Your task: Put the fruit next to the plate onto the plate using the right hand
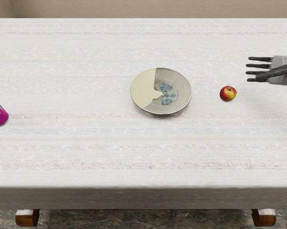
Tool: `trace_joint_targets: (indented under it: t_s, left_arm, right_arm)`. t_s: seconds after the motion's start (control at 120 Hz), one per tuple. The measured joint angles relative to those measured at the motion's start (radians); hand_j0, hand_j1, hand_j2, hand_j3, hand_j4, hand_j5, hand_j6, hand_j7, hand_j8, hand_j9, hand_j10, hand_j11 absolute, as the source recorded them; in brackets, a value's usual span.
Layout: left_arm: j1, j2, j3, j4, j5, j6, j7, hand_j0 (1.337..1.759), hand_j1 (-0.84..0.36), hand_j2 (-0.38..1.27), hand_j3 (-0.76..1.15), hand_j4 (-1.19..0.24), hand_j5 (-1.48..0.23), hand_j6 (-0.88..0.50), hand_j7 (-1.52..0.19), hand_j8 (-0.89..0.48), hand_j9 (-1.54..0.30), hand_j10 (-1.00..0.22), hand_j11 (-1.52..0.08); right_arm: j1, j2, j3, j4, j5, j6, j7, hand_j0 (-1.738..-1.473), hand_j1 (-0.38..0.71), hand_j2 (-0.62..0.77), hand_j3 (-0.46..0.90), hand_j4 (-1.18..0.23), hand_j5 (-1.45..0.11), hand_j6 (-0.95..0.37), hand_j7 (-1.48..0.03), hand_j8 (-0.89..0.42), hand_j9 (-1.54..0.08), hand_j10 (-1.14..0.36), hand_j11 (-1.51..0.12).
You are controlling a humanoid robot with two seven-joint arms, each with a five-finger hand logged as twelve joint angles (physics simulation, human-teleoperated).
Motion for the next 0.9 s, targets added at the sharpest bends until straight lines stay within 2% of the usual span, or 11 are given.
trace_joint_targets:
  t_s: [0.192,0.35,0.442,0.558,0.667,0.75,0.9]
  left_arm:
    - [0.000,0.000,0.001,0.000,0.000,0.000,0.000,1.658,0.35,0.00,0.00,0.00,0.00,0.00,0.00,0.00,0.00,0.00,0.00]
    - [0.000,0.000,0.001,0.000,0.000,0.000,0.000,1.658,0.35,0.00,0.00,0.00,0.00,0.00,0.00,0.00,0.00,0.00,0.00]
    - [0.000,0.000,0.001,0.000,0.000,0.000,0.000,1.658,0.35,0.00,0.00,0.00,0.00,0.00,0.00,0.00,0.00,0.00,0.00]
    - [0.000,0.000,0.001,0.000,0.000,0.000,0.000,1.658,0.35,0.00,0.00,0.00,0.00,0.00,0.00,0.00,0.00,0.00,0.00]
    - [0.000,0.000,0.001,0.000,0.000,0.000,0.000,1.658,0.35,0.00,0.00,0.00,0.00,0.00,0.00,0.00,0.00,0.00,0.00]
    - [0.000,0.000,0.001,0.000,0.000,0.000,0.000,1.658,0.35,0.00,0.00,0.00,0.00,0.00,0.00,0.00,0.00,0.00,0.00]
    - [0.000,0.000,0.001,0.000,0.000,0.000,0.000,1.658,0.35,0.00,0.00,0.00,0.00,0.00,0.00,0.00,0.00,0.00,0.00]
  right_arm:
    - [0.043,0.002,-0.044,0.016,-0.009,0.000,0.000,-1.658,-0.35,0.00,0.00,0.00,0.00,0.00,0.00,0.00,0.00,0.00,0.00]
    - [0.283,0.069,-0.322,0.030,-0.107,0.000,0.000,-1.658,-0.35,0.00,0.00,0.00,0.00,0.00,0.00,0.00,0.00,0.00,0.00]
    - [0.412,0.153,-0.533,0.107,-0.199,-0.004,0.000,-1.658,-0.35,0.00,0.00,0.00,0.00,0.00,0.00,0.00,0.00,0.00,0.00]
    - [0.533,0.283,-0.800,0.194,-0.262,-0.126,0.000,-1.658,-0.35,0.00,0.00,0.00,0.00,0.00,0.00,0.00,0.00,0.00,0.00]
    - [0.589,0.353,-0.915,0.235,-0.328,-0.192,0.000,-1.658,-0.35,0.00,0.00,0.00,0.00,0.00,0.00,0.00,0.00,0.00,0.00]
    - [0.611,0.382,-0.966,0.278,-0.373,-0.345,0.000,-1.658,-0.35,0.00,0.00,0.00,0.00,0.00,0.00,0.00,0.00,0.00,0.00]
    - [0.571,0.418,-1.022,0.313,-0.452,-0.591,0.000,-1.658,-0.35,0.00,0.00,0.00,0.00,0.00,0.00,0.00,0.00,0.00,0.00]
